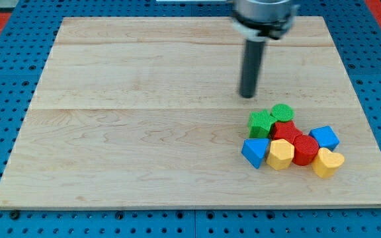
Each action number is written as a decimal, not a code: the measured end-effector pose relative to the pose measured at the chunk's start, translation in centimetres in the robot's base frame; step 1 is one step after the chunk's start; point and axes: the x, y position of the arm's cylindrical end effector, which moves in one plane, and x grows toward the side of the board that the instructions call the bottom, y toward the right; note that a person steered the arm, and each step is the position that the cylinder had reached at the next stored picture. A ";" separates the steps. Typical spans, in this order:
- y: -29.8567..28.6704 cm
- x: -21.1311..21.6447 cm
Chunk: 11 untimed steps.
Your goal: Push the blue cube and yellow heart towards the center right side of the board
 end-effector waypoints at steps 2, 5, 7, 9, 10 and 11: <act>11.3 12.9; 5.4 12.8; 4.6 11.6; 5.1 12.1; 5.1 12.1; 5.1 12.1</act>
